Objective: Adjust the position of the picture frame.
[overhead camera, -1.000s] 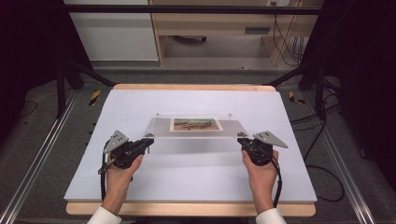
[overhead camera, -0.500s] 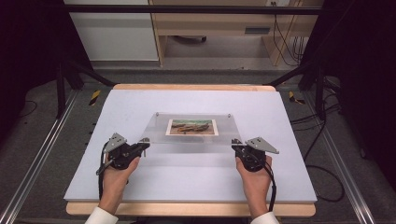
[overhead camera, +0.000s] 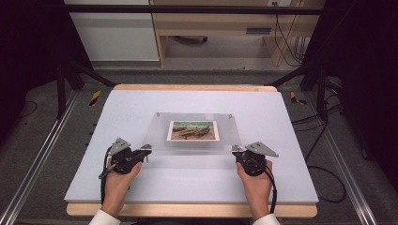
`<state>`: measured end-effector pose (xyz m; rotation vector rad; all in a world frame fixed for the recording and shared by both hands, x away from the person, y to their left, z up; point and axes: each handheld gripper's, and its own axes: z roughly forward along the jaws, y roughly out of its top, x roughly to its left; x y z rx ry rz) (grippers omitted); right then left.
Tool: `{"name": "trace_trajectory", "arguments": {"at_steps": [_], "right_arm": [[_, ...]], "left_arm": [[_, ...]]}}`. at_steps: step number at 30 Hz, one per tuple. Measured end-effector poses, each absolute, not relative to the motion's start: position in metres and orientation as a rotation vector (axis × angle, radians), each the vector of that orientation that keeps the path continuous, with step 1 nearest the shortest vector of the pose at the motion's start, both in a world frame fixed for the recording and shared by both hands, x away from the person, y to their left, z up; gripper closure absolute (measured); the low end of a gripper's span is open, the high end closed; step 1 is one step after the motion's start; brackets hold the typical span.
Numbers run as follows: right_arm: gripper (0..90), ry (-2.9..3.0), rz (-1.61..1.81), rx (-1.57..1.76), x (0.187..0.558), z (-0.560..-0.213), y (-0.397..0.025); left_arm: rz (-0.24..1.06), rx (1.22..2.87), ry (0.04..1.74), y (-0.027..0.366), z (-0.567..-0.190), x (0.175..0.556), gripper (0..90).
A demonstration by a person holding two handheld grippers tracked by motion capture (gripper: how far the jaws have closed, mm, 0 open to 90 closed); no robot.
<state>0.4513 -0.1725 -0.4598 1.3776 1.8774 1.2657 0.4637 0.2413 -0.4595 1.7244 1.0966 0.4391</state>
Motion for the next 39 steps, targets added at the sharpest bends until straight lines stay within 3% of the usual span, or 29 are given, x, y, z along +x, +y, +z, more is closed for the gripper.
{"name": "trace_trajectory", "arguments": {"at_steps": [39], "right_arm": [[84.4,1.92,1.203,1.404,0.46,-0.475,-0.178]], "left_arm": [[0.476,1.797,1.102,0.23,-0.472,0.469,83.8]]}}
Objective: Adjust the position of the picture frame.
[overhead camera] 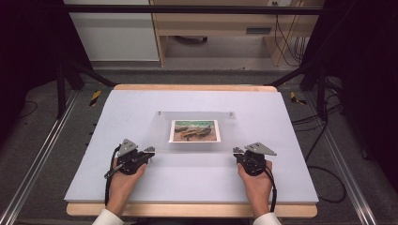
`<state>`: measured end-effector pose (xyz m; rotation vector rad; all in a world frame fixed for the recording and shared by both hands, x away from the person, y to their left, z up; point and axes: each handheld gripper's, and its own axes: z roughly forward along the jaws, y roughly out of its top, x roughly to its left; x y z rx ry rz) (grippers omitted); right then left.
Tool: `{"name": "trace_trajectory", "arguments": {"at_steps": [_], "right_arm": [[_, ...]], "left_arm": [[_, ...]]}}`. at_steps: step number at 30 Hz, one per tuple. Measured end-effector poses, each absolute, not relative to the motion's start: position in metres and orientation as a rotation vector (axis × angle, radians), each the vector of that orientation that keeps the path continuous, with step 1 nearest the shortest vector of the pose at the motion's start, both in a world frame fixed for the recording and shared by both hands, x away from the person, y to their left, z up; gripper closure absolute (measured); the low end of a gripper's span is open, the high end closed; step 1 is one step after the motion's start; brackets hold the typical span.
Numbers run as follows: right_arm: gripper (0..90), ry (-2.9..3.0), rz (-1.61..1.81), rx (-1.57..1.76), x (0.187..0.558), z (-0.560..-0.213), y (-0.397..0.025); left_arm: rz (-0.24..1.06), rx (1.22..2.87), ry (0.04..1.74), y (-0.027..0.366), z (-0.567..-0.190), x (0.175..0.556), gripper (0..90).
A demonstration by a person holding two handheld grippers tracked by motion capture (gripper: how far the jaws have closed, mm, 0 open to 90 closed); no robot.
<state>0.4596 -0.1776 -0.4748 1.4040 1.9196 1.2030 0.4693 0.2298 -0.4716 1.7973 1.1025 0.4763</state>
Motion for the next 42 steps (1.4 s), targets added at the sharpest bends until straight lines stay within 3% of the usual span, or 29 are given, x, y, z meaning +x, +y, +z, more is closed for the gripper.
{"name": "trace_trajectory", "arguments": {"at_steps": [42], "right_arm": [[81.4,1.946,1.176,1.405,0.4637,-0.4778,-0.1785]], "left_arm": [[0.468,1.822,1.116,0.2281,-0.477,0.4749,83.5]]}}
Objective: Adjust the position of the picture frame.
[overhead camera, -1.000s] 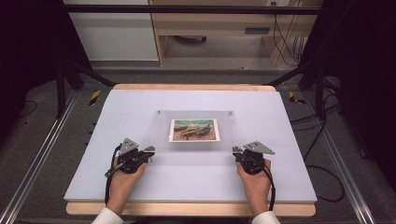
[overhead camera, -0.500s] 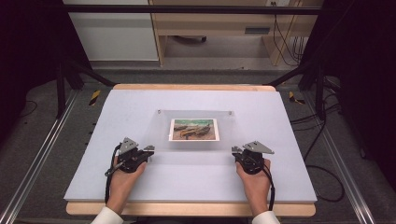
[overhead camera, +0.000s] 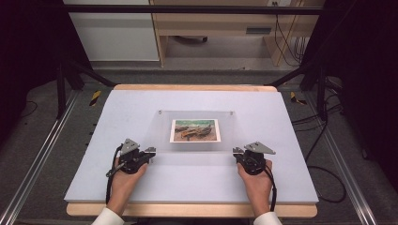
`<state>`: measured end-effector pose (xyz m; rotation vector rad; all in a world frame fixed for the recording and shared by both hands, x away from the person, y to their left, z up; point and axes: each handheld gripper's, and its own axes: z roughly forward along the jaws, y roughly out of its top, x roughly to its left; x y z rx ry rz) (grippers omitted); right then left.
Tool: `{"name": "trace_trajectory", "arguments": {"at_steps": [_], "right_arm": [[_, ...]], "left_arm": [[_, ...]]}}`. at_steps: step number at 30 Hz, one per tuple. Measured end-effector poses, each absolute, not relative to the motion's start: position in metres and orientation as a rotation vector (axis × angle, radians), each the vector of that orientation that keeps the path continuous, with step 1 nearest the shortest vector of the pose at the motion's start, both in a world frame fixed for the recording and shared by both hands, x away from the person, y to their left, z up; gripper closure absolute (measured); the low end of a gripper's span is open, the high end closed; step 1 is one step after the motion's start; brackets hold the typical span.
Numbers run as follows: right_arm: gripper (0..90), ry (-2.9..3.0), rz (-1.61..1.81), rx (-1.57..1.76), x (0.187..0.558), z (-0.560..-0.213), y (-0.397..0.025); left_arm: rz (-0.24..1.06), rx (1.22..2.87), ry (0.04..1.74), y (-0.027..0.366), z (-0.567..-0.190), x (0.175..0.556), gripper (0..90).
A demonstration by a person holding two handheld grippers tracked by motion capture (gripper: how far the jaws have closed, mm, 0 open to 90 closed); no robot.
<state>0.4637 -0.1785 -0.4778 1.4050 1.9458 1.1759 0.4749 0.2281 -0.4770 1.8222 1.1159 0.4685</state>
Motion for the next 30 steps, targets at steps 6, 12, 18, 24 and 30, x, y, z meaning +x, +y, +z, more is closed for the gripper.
{"name": "trace_trajectory", "arguments": {"at_steps": [6,12,18,24,30], "right_arm": [[80.3,1.949,1.177,1.408,0.464,-0.478,-0.18],[56.6,1.962,1.199,1.445,0.461,-0.474,-0.184],[36.2,1.988,1.185,1.449,0.456,-0.472,-0.187],[16.9,2.034,1.19,1.377,0.449,-0.464,-0.191],[9.8,2.035,1.223,1.335,0.448,-0.457,-0.194]], "left_arm": [[0.457,1.822,1.12,0.229,-0.477,0.475,82.9],[0.445,1.824,1.132,0.232,-0.475,0.473,59.2],[0.427,1.855,1.108,0.228,-0.473,0.469,43.4],[0.406,1.848,1.091,0.227,-0.466,0.462,24.8],[0.411,1.825,1.07,0.234,-0.458,0.459,13.2]]}}
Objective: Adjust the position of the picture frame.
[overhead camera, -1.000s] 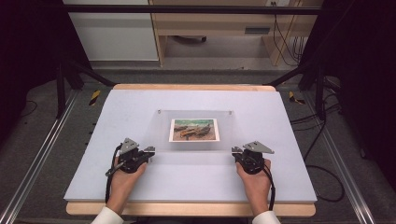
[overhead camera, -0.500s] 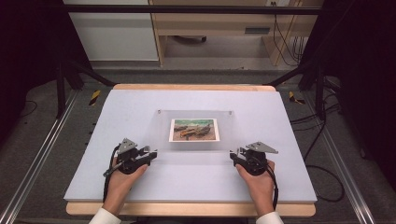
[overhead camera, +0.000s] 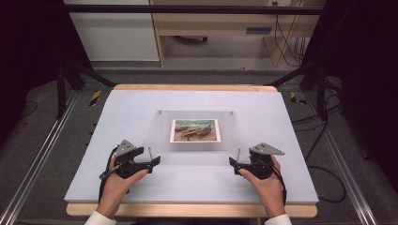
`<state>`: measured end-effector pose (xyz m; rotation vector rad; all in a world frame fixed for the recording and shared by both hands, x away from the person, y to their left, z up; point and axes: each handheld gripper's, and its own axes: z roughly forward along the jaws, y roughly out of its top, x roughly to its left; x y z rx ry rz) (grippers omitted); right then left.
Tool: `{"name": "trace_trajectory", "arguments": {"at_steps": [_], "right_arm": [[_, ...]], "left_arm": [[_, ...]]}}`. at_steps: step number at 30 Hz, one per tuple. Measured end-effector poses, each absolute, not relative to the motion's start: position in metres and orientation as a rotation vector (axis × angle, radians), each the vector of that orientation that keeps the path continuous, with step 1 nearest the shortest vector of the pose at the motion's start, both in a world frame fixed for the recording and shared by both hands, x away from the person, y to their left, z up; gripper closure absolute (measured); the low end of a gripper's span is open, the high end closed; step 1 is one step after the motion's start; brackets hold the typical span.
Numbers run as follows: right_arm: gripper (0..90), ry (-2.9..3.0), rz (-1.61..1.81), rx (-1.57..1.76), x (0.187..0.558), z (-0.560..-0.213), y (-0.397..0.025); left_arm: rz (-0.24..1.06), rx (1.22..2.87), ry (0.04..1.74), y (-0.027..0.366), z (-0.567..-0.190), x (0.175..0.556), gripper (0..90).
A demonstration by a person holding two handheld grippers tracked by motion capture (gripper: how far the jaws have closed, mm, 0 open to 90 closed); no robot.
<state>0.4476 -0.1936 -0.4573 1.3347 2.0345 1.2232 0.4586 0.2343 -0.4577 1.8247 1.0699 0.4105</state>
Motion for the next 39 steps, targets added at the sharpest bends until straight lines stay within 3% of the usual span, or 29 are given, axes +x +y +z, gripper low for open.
{"name": "trace_trajectory", "arguments": {"at_steps": [15,24,30,39], "right_arm": [[15.6,1.977,1.255,1.28,0.444,-0.446,-0.194],[22.7,1.913,1.277,1.262,0.441,-0.439,-0.196],[34.3,1.889,1.285,1.329,0.462,-0.433,-0.198],[29.9,1.963,1.271,1.369,0.489,-0.433,-0.199]], "left_arm": [[0.423,1.691,1.08,0.249,-0.444,0.458,11.1],[0.455,1.651,1.078,0.247,-0.439,0.456,18.2],[0.474,1.645,1.109,0.243,-0.436,0.467,25.1],[0.425,1.663,1.151,0.237,-0.439,0.5,23.7]]}}
